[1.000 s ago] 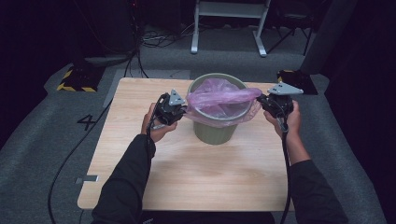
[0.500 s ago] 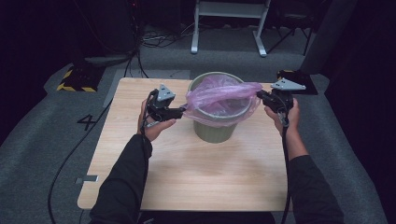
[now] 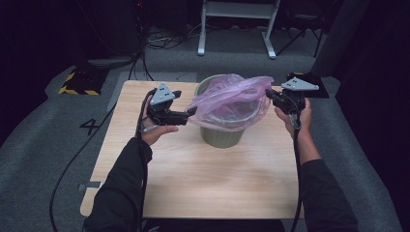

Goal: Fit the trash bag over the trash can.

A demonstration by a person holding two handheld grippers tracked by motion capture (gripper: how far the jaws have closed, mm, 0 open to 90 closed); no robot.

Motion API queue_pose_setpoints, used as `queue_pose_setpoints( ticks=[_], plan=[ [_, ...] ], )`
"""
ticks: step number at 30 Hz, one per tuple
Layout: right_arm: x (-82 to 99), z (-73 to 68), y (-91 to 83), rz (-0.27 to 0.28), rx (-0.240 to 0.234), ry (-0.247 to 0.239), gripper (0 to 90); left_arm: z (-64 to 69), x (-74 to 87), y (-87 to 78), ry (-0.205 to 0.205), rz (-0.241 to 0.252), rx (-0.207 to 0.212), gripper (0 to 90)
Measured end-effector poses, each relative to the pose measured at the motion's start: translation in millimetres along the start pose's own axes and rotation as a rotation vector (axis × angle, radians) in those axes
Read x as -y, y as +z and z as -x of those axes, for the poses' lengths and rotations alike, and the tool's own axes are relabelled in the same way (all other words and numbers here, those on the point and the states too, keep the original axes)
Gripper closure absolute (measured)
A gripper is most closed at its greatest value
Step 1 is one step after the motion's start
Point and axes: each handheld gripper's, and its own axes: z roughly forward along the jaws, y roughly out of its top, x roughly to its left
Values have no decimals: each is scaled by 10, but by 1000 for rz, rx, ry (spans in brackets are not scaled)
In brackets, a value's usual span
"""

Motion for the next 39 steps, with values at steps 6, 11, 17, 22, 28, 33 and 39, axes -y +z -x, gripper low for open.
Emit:
queue_pose_setpoints(
  ticks=[6,11,17,22,28,33,39],
  plan=[
    [-30,-18,69,-14,5,-15,879,14,-115,190,43,-50,-57,505],
    [-28,-20,162,-32,0,-25,878,-102,-109,336,33,-92,-104,762],
    [-19,1,275,-53,6,-38,882,-268,-37,514,-39,-119,-114,897],
    [-3,10,392,-75,-12,-40,893,-336,20,660,-77,-144,-120,898],
    [39,71,442,-78,-81,-16,900,-396,60,709,-96,-152,-101,898],
    [67,80,391,-78,-126,-30,900,-418,107,651,-87,-131,-44,898],
    [130,78,233,-64,-236,-57,900,-414,173,475,-53,-114,75,898]
  ],
)
